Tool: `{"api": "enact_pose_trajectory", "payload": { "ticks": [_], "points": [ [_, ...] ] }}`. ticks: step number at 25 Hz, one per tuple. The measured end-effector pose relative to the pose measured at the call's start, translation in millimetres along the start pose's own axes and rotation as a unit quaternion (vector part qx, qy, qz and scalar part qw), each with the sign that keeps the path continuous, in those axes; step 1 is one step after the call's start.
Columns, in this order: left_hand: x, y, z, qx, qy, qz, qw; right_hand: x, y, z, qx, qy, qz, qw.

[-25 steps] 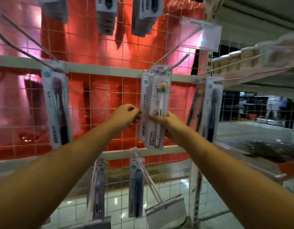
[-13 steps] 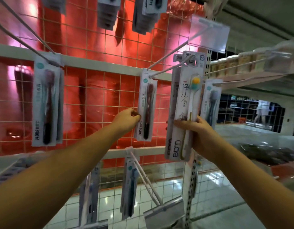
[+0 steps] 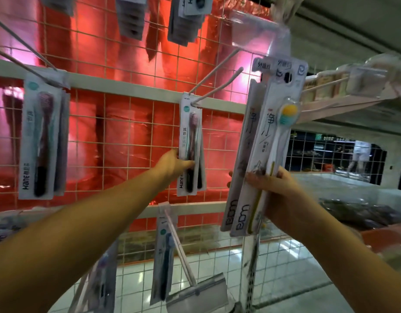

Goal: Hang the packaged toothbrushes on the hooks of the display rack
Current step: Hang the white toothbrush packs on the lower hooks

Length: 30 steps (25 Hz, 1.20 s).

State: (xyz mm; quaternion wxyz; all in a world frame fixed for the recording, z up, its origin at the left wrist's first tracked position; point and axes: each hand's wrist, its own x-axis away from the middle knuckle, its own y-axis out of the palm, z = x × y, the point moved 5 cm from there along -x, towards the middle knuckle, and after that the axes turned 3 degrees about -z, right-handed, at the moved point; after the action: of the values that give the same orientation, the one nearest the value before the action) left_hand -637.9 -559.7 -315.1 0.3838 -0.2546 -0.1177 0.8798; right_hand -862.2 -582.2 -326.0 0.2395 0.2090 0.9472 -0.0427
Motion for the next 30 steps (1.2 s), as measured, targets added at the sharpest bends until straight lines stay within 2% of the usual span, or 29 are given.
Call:
{"api": "enact_pose_trajectory", "payload": {
  "ticks": [6, 9, 14, 17, 19, 24, 27, 30],
  "points": [
    [13.0, 25.4, 13.2, -0.069, 0.106, 0.022, 0.992, 2.7, -36.4, 39.8, -0.010, 0.044, 0.076, 0.996],
    [16.9, 31.2, 15.6, -0.034, 0.101, 0.024, 0.994, 7.9, -44.2, 57.9, -0.012, 0.075, 0.092, 0.993],
    [17.0, 29.5, 10.3, -0.066, 0.090, 0.019, 0.994, 13.2, -45.2, 67.6, -0.018, 0.092, 0.102, 0.990],
    [17.7, 31.8, -2.4, -0.100, 0.052, -0.037, 0.993, 14.8, -42.2, 71.1, -0.014, 0.103, 0.083, 0.991],
    [21.8, 35.1, -11.6, -0.132, -0.007, -0.083, 0.988, 15.6, -40.5, 72.0, -0.026, 0.104, 0.064, 0.992],
    [43.1, 43.0, -14.3, -0.136, -0.143, -0.177, 0.964, 19.2, -38.6, 80.2, -0.058, 0.105, 0.047, 0.992],
    [63.1, 55.4, -3.6, -0.078, -0.210, -0.235, 0.946, 21.6, -41.7, 85.9, -0.073, 0.109, 0.037, 0.991],
    [83.4, 67.5, 12.1, -0.035, -0.210, -0.296, 0.931, 20.7, -43.0, 86.3, -0.087, 0.100, 0.021, 0.991]
  ]
}}
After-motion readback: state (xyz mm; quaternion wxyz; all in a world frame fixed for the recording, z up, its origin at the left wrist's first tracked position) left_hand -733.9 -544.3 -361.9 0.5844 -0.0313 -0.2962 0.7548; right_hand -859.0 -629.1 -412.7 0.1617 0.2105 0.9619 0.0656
